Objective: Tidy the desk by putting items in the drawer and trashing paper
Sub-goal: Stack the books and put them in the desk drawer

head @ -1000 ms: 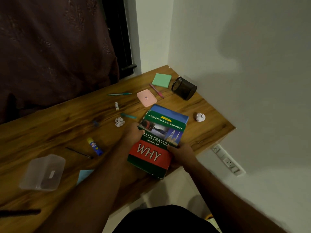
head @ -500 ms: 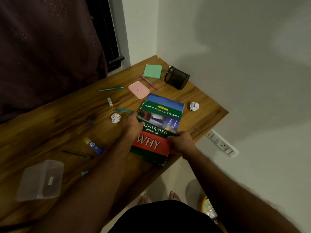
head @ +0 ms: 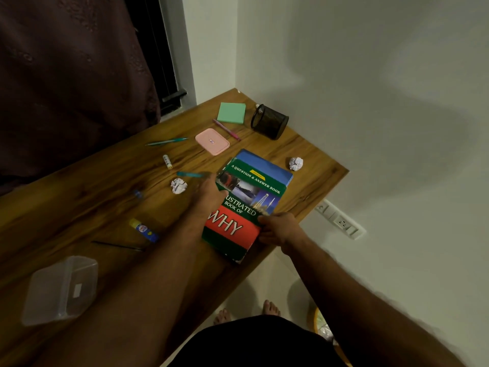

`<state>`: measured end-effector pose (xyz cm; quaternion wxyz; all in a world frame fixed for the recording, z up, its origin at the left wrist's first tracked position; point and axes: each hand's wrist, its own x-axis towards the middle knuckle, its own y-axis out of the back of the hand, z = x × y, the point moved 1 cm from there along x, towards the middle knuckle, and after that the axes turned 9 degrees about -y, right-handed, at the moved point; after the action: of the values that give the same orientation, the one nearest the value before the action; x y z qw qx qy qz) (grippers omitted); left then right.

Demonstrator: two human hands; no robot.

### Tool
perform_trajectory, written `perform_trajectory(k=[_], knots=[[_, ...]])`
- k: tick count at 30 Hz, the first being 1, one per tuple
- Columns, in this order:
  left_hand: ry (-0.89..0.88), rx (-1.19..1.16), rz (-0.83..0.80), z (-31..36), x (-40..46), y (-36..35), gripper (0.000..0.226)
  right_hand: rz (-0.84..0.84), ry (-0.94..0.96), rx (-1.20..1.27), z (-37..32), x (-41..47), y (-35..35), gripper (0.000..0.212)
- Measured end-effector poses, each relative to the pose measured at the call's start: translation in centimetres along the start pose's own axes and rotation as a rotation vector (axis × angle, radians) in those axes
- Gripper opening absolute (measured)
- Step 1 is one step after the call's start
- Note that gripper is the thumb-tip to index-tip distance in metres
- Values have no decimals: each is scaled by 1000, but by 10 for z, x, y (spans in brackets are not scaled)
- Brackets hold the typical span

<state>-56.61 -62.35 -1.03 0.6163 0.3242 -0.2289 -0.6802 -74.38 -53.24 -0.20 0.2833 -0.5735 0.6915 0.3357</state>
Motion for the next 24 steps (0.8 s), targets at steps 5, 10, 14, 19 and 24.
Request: perform_trajectory(k=[5, 10, 14, 19, 24], knots=[[-5, 69, 56, -2, -6, -7, 49, -22, 24, 36, 4, -3, 4, 27], [-138, 67, 194, 17, -19, -10, 45, -40, 25, 54, 10, 0, 9, 24], [-244, -120, 231, 45, -44, -20, 36, -22, 51, 81, 11, 8, 26, 18], [-263, -378, 185, 71, -82, -55, 18, 43, 107, 120, 13, 19, 52, 21], [28, -762, -76, 90, -132, -112, 8, 56, 65, 138, 34, 38, 91, 30]])
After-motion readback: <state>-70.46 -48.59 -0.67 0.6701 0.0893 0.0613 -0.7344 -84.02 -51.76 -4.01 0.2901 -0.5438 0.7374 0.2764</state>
